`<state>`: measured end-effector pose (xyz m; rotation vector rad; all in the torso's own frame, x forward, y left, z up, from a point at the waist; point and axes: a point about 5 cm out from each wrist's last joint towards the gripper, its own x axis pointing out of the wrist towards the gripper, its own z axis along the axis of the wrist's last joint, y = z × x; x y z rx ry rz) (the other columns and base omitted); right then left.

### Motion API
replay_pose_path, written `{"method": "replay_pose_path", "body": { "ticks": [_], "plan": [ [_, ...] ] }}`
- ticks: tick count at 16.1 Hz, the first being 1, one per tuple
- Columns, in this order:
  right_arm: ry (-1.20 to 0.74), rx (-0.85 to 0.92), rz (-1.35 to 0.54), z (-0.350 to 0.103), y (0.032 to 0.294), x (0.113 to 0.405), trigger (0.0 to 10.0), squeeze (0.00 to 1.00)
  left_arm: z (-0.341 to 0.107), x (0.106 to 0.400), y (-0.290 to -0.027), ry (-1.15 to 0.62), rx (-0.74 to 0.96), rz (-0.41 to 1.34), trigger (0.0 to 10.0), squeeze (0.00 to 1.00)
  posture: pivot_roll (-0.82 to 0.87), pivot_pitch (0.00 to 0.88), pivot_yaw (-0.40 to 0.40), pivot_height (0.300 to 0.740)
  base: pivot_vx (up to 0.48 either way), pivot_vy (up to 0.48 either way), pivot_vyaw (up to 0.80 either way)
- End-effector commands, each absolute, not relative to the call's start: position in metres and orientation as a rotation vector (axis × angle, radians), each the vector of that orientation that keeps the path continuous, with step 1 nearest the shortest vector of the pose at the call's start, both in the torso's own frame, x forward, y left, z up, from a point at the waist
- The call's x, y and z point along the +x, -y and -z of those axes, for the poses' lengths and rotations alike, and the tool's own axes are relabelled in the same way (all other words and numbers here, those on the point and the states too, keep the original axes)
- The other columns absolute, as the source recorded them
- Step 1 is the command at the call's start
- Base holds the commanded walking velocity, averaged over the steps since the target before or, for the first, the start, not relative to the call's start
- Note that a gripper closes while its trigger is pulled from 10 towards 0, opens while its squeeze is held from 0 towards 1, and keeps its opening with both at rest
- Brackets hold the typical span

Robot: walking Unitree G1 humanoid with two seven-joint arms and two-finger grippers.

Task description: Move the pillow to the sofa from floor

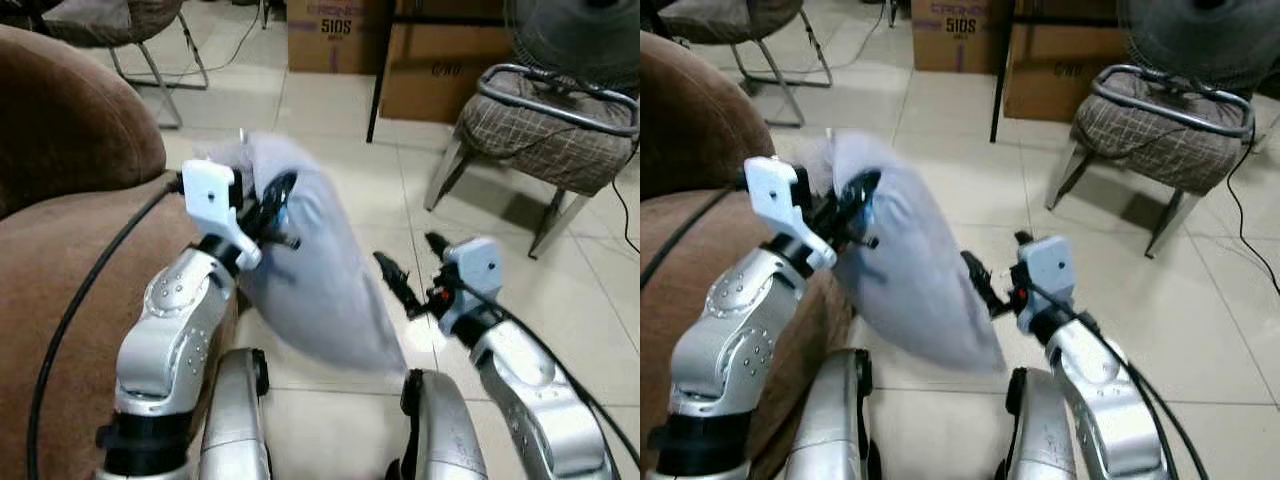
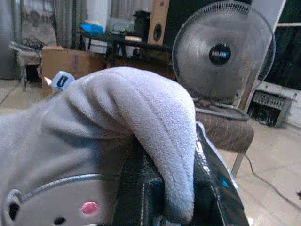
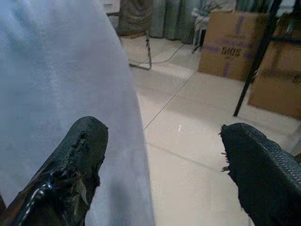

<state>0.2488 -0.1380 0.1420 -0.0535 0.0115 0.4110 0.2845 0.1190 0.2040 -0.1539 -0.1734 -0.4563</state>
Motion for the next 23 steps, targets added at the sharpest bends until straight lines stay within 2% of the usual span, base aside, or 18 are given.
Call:
{"method": "replay_pose_path", "body": {
  "ticks": [1, 4, 5, 6, 7, 12, 14, 17, 18, 19, 23],
  "plan": [
    [0.022, -0.043, -0.383, -0.149, 0.142, 0.254, 10.0, 0.0, -0.222, 0.284, -0.115, 0.233, -0.133, 0.447, 0.0, 0.0, 0.06, 0.0, 0.008, 0.571, 0.0, 0.0, 0.0],
    [0.044, -0.028, -0.375, -0.155, 0.137, 0.263, 10.0, 0.0, -0.24, 0.287, -0.114, 0.267, -0.086, 0.438, 0.0, 0.0, 0.06, 0.0, -0.013, 0.596, 0.0, 0.0, 0.0],
    [0.058, -0.022, -0.394, -0.16, 0.131, 0.263, 10.0, 0.0, -0.241, 0.288, -0.121, 0.249, -0.063, 0.381, 0.0, 0.0, 0.05, 0.0, -0.015, 0.611, 0.0, 0.0, 0.0],
    [0.058, -0.022, -0.397, -0.16, 0.13, 0.263, 10.0, 0.0, -0.237, 0.289, -0.125, 0.23, -0.059, 0.352, 0.7, 0.0, 0.05, 0.0, -0.013, 0.616, 0.0, 0.0, 0.0],
    [0.049, -0.023, -0.408, -0.159, 0.124, 0.264, 10.0, 0.0, -0.223, 0.291, -0.137, 0.175, -0.006, 0.263, 10.0, 0.0, 0.04, 0.0, -0.008, 0.631, 0.0, 0.0, 0.0],
    [0.041, 0.009, -0.368, -0.159, 0.123, 0.266, 10.0, 0.0, -0.206, 0.28, -0.15, 0.168, 0.031, 0.213, 10.0, 0.0, 0.04, 0.0, 0.003, 0.676, 0.0, 0.0, 0.0],
    [0.041, 0.027, -0.371, -0.161, 0.118, 0.265, 10.0, 0.0, -0.19, 0.278, -0.148, 0.12, 0.104, 0.236, 10.0, 0.0, 0.04, 0.0, -0.001, 0.701, 0.0, 0.0, 0.0],
    [0.04, 0.023, -0.382, -0.161, 0.115, 0.264, 10.0, 0.0, -0.174, 0.282, -0.148, 0.068, 0.092, 0.201, 10.0, 0.0, 0.03, 0.0, 0.016, 0.731, 0.0, 0.0, 0.0],
    [0.035, 0.032, -0.352, -0.159, 0.12, 0.265, 10.0, 0.0, -0.163, 0.279, -0.145, 0.03, 0.137, 0.226, 10.0, 0.0, 0.03, 0.0, 0.019, 0.74, 0.0, 0.0, 0.0],
    [0.03, 0.04, -0.329, -0.156, 0.122, 0.267, 10.0, 0.0, -0.154, 0.277, -0.149, 0.015, 0.187, 0.219, 10.0, 0.0, 0.04, 0.0, 0.038, 0.74, 0.0, 0.0, 0.0],
    [-0.002, 0.029, -0.305, -0.146, 0.127, 0.268, 10.0, 0.0, -0.15, 0.279, -0.156, 0.039, 0.214, 0.173, 10.0, 0.0, 0.04, 0.0, 0.047, 0.74, 0.0, 0.0, 0.0]
  ]
}}
